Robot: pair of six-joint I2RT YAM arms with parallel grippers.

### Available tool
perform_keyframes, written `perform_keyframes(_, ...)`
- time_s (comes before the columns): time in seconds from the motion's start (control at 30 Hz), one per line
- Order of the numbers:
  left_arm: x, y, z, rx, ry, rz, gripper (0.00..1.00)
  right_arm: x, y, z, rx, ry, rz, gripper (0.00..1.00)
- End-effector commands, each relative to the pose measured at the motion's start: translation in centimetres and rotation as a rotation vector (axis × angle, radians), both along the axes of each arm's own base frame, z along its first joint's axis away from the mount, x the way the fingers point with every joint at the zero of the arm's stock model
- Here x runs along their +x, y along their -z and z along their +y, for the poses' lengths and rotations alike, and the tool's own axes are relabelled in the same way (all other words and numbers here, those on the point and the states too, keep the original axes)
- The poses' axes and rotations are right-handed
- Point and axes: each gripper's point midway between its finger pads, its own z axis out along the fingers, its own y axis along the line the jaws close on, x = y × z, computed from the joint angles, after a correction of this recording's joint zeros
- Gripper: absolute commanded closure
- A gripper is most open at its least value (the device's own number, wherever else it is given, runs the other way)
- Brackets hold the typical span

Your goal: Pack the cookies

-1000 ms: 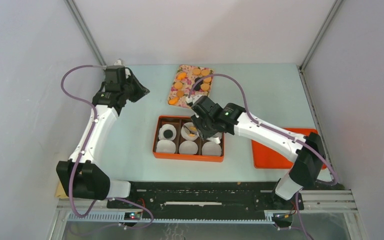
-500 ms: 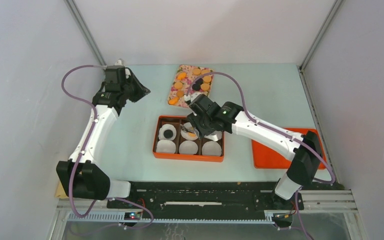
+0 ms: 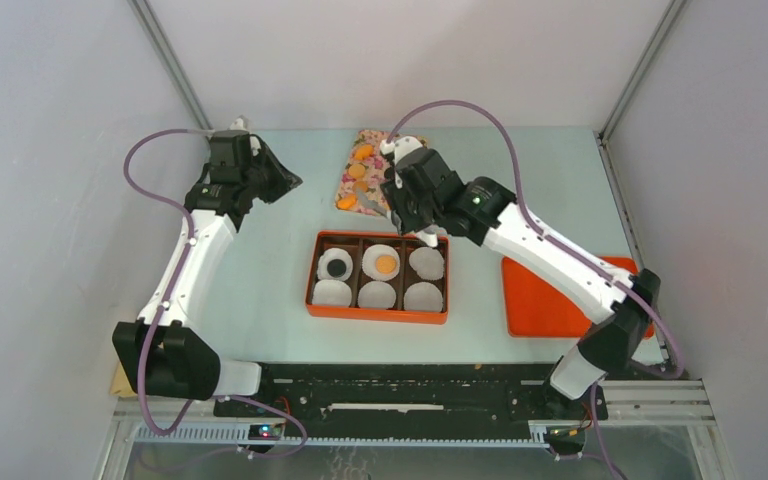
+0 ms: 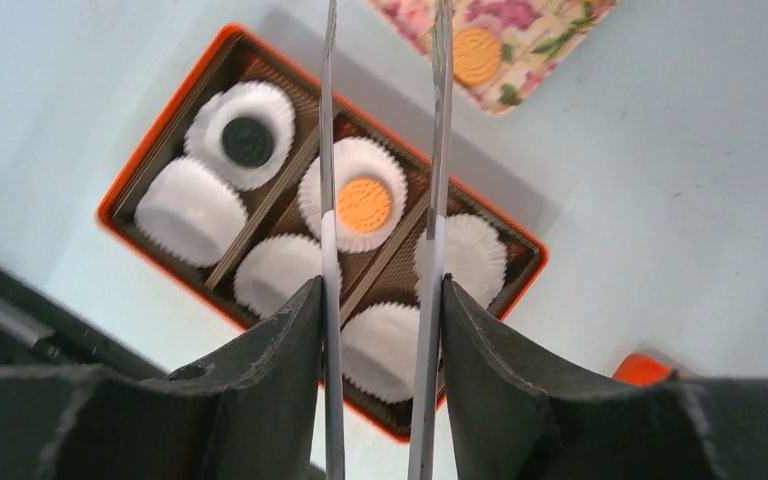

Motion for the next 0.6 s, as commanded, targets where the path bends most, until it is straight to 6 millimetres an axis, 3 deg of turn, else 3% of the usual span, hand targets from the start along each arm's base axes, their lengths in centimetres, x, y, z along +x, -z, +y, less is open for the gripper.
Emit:
perform_keyframes(0.0,-0.1,-0.8,-0.4,-0.011,0.022,-0.037,0.99,5.4,1.3,-0.1,-0.016,0.082,-0.025,0.49)
perform_keyframes(0.23,0.2,-0.5,-0.2,0.000,0.017,-0.032,0.99,9.3,5.8,-0.1,-0.046,0.110,0.045,0.48)
perform_keyframes(0.57,0.4,0.2,-0.1,0.008,0.011,-0.006,0.99,9.5,10.2,-0.4,-0.063,0.120,0.138,0.46)
